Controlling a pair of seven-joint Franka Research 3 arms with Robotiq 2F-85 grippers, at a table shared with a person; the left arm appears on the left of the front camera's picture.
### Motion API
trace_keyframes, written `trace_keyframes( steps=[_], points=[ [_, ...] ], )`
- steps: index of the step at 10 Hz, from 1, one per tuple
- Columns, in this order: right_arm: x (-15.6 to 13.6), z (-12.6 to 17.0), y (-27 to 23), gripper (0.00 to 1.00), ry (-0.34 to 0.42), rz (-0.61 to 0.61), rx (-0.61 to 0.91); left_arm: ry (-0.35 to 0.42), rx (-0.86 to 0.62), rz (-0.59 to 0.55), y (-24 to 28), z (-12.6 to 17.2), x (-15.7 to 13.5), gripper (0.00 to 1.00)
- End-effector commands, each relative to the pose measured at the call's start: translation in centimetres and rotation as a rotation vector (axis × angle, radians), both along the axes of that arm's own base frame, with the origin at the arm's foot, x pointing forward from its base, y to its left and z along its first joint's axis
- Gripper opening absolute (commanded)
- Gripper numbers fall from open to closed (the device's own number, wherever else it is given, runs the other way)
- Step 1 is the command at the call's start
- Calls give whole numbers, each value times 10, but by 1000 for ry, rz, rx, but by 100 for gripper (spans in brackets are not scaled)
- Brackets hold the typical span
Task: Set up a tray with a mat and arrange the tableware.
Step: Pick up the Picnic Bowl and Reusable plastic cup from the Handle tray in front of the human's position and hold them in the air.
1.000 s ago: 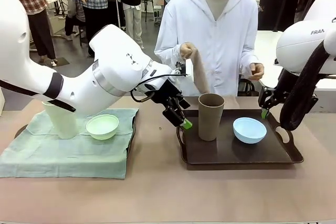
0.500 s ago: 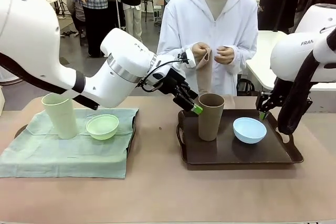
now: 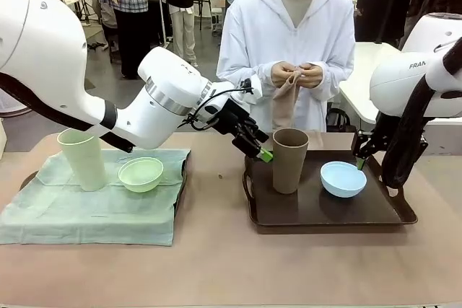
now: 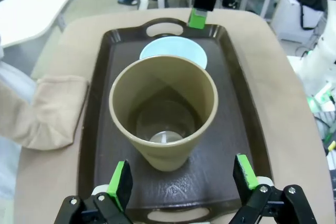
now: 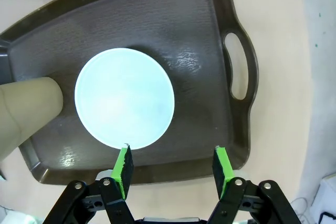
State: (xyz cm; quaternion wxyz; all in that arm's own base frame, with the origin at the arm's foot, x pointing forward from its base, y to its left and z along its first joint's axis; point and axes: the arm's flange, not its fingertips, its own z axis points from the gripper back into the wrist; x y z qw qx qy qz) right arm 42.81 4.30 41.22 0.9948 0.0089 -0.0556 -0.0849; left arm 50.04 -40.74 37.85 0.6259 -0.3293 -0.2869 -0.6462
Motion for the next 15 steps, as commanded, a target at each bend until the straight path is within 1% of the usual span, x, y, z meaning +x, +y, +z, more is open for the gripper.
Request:
trace_keyframes(
  steps=[1, 2, 4, 6, 8, 10, 12, 13, 14, 15],
  points=[
    [10, -15, 1, 78, -5, 19, 11, -1, -47, -79, 6, -16, 1, 100],
    [12, -21, 0, 78, 6, 26, 21, -7, -45, -96, 8, -24, 2, 100],
    [14, -30, 0, 78, 13, 36, 28, -28, -61, -85, 12, -37, 7, 100],
    [14, -38, 2, 78, 17, 49, 37, -87, -89, -47, 12, -47, 7, 100],
    [15, -45, 4, 78, 10, 69, 45, -107, -79, -24, 7, -60, 5, 100],
    [18, -54, 6, 78, 4, 84, 55, -107, -62, -30, -2, -71, 2, 100],
    [19, -56, 5, 78, -21, 91, 74, -101, -54, -43, -11, -80, -1, 100],
    [20, -57, 4, 78, -28, 93, 81, -115, -58, -47, -15, -83, -2, 100],
    [20, -58, 5, 78, -32, 99, 86, -150, -69, -47, -19, -83, -3, 100],
    [20, -58, 6, 78, -37, 104, 89, -159, -83, -44, -22, -83, -3, 100]
  ],
)
